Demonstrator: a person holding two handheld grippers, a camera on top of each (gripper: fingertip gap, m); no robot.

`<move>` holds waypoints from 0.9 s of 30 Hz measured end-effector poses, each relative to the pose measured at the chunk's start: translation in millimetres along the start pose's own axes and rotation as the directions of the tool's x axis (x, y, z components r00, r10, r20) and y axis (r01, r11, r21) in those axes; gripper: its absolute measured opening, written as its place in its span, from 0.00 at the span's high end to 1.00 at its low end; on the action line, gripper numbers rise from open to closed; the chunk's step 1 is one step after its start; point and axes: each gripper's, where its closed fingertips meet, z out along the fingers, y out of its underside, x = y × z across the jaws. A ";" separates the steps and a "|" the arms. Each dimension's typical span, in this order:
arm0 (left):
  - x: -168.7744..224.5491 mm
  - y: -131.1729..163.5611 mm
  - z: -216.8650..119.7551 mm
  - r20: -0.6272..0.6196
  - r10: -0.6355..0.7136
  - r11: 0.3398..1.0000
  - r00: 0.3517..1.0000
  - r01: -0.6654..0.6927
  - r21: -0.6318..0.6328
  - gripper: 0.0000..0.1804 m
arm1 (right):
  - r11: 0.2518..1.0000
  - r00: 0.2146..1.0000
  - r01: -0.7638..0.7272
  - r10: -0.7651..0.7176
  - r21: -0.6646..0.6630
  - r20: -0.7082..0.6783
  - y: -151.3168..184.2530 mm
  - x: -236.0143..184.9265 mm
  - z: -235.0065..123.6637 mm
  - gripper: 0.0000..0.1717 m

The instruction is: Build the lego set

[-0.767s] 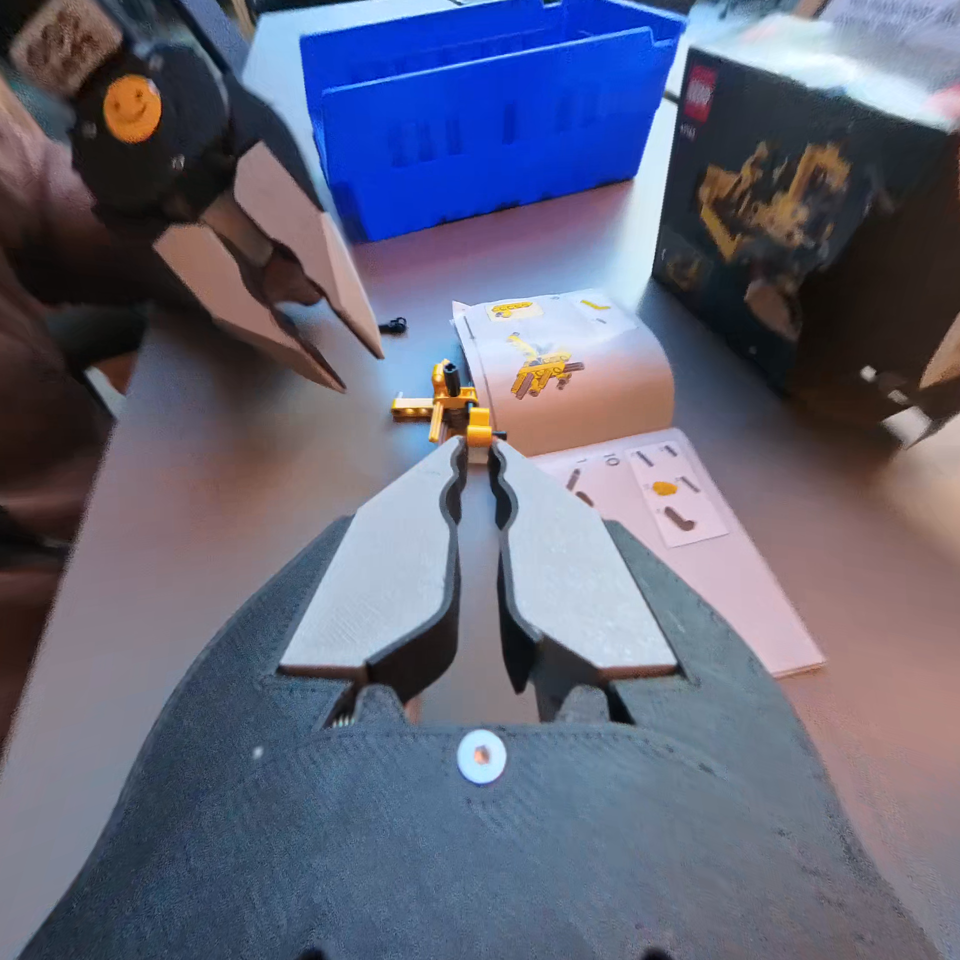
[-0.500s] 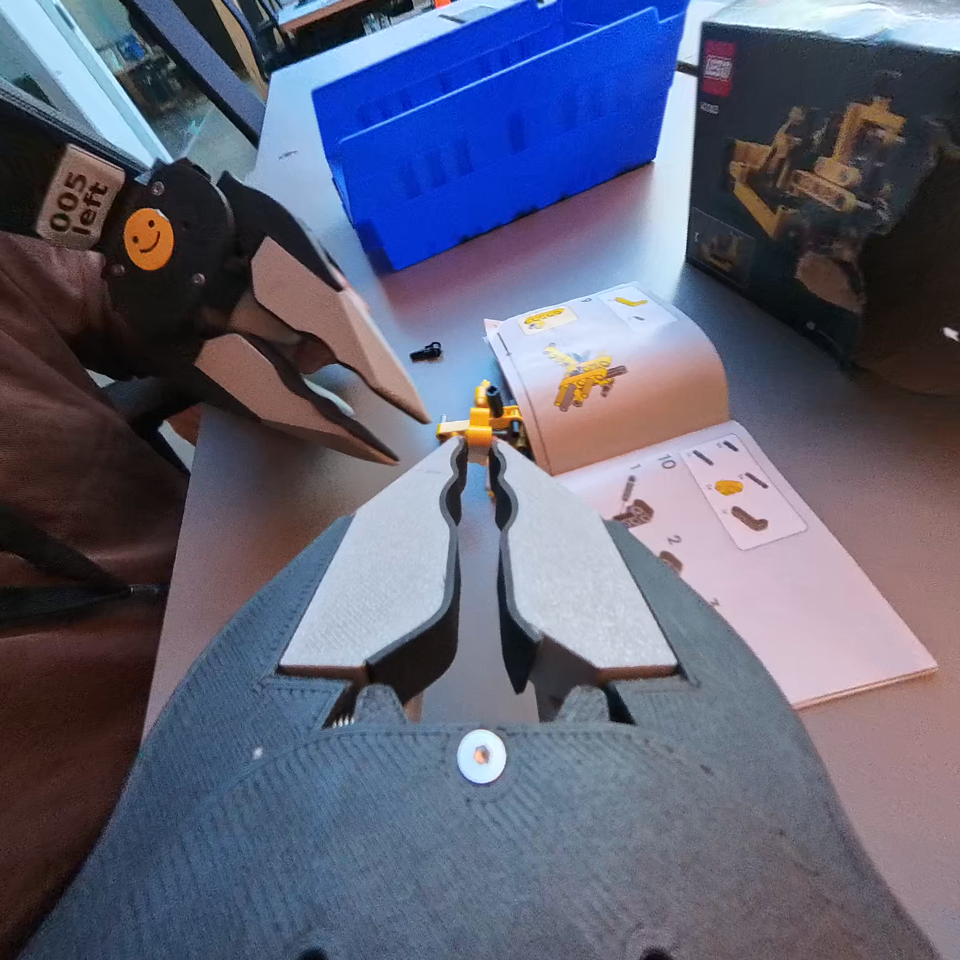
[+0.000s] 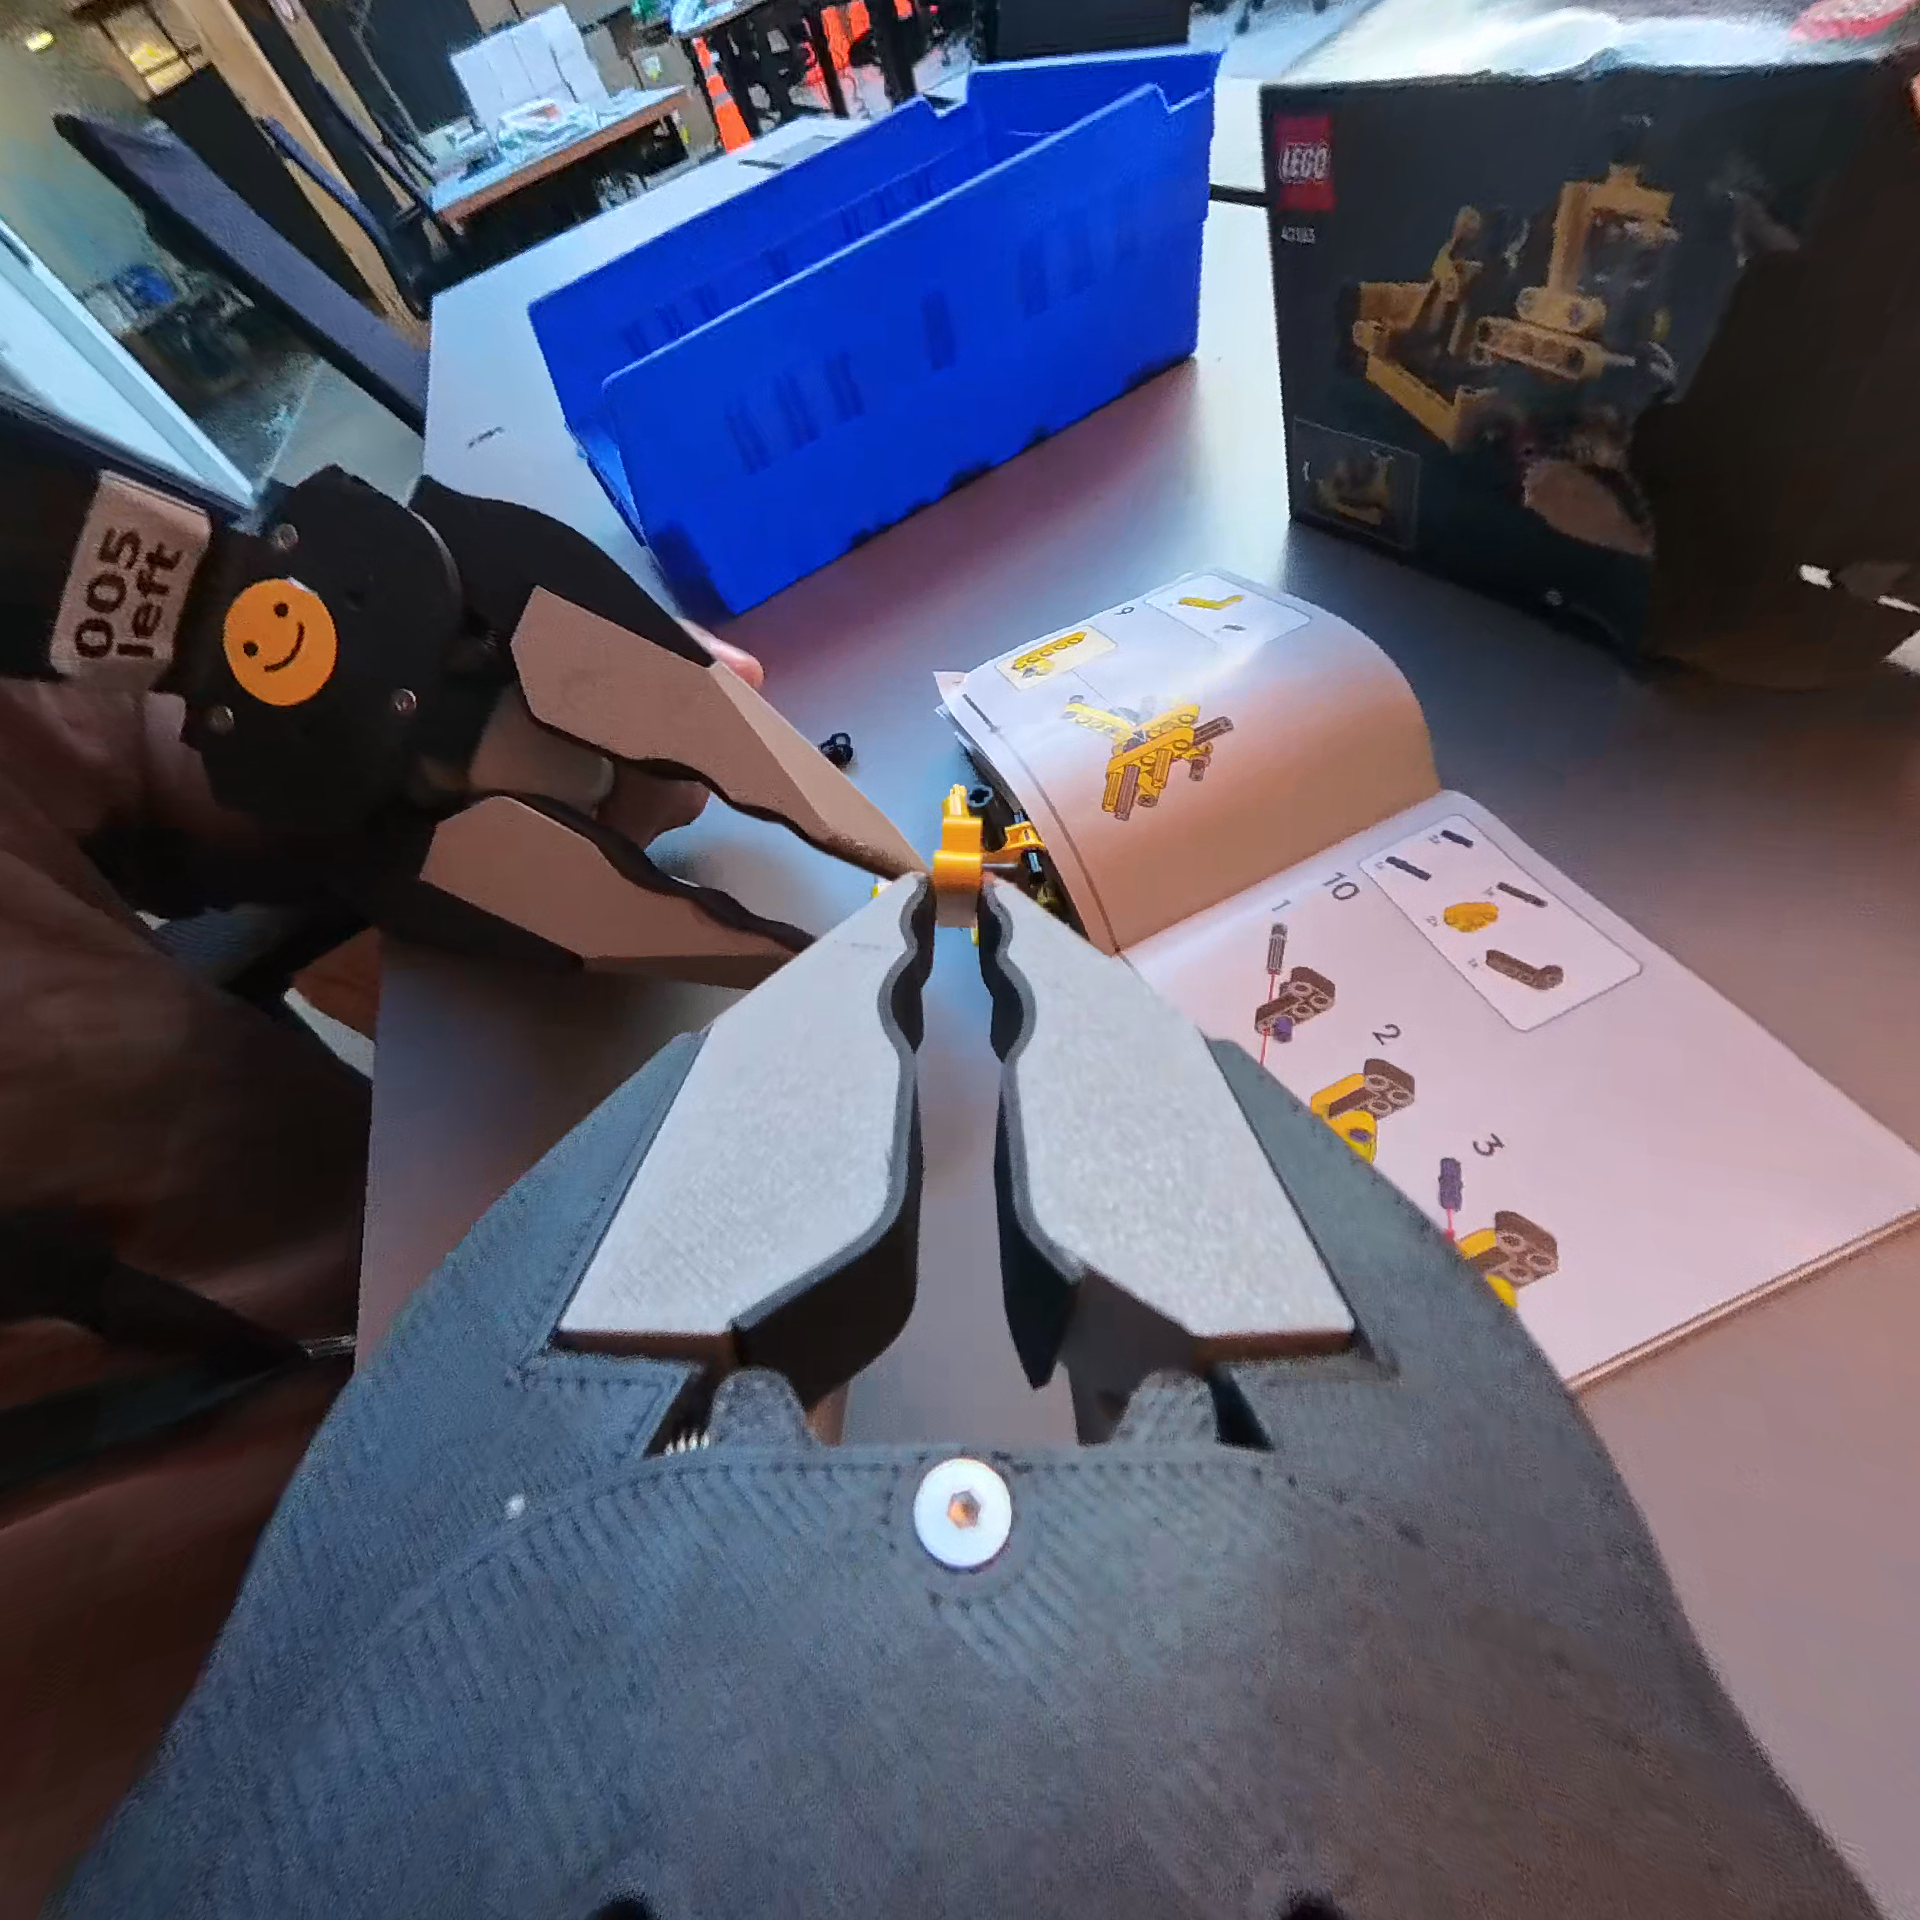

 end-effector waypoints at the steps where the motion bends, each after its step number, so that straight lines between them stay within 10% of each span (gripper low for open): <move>1: -1.3 -1.7 -0.2 0.014 0.009 1.000 1.000 -0.009 0.007 0.89 | 1.000 1.000 -0.013 0.013 -0.005 0.001 1.9 0.9 0.9 0.97; 7: -10.0 9.2 4.4 0.054 -0.001 0.999 0.999 0.004 -0.040 0.76 | 0.997 0.996 -0.074 0.073 0.005 0.047 4.3 -1.4 4.0 0.97; 27: -16.7 11.7 7.0 0.060 -0.001 0.998 0.998 0.004 -0.057 0.88 | 0.985 0.983 -0.164 0.159 0.055 0.087 1.0 -8.5 8.2 0.98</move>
